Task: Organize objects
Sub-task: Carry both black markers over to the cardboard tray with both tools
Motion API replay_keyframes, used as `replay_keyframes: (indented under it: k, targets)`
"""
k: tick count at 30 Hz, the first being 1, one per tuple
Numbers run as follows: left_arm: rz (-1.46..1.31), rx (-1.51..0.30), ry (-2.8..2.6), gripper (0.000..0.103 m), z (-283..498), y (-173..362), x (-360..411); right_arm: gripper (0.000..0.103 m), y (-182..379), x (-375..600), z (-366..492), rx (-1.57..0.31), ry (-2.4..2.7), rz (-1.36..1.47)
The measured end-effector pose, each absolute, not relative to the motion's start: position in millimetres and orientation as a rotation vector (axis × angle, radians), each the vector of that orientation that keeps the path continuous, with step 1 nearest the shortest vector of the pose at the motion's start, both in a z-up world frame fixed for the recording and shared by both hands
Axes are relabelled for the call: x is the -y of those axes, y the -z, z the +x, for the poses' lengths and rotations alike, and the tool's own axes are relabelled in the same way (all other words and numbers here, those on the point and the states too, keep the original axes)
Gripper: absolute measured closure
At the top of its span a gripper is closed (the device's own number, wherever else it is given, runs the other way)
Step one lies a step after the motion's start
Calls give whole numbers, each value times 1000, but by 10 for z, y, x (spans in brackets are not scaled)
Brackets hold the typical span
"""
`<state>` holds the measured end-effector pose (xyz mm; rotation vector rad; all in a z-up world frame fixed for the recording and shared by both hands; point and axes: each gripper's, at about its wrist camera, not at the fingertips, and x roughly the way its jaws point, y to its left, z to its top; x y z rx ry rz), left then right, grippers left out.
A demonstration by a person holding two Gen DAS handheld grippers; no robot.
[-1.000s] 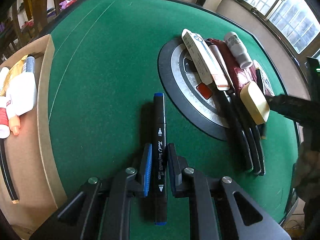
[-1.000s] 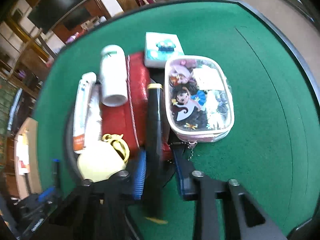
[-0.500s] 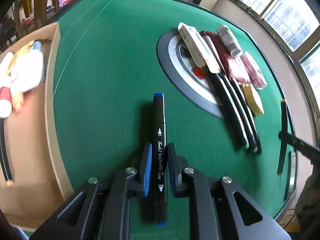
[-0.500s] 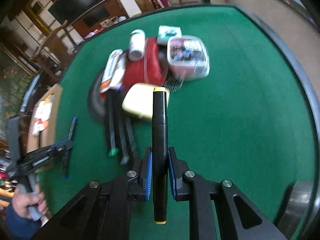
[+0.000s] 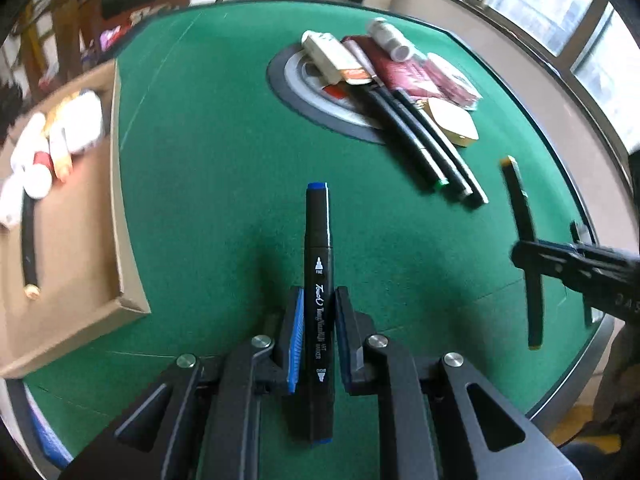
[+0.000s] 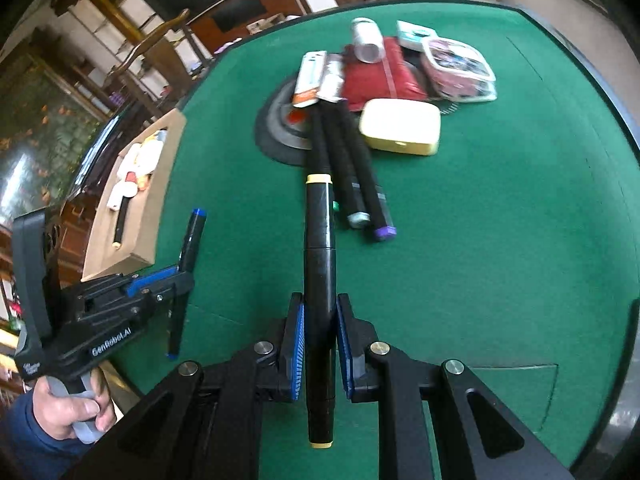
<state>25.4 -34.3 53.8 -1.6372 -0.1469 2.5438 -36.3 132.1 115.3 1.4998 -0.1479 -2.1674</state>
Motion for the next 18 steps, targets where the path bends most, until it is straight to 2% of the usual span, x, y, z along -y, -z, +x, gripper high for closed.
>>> replay_keyframes:
  k: [4, 18]
  targets:
    - [-1597, 82, -2589, 88, 398, -717, 473, 87, -1193, -1169, -337, 125, 2157, 1476]
    - [-1559, 64, -2665, 88, 478, -911, 789, 87, -1218, -852, -298, 104, 2126, 1460]
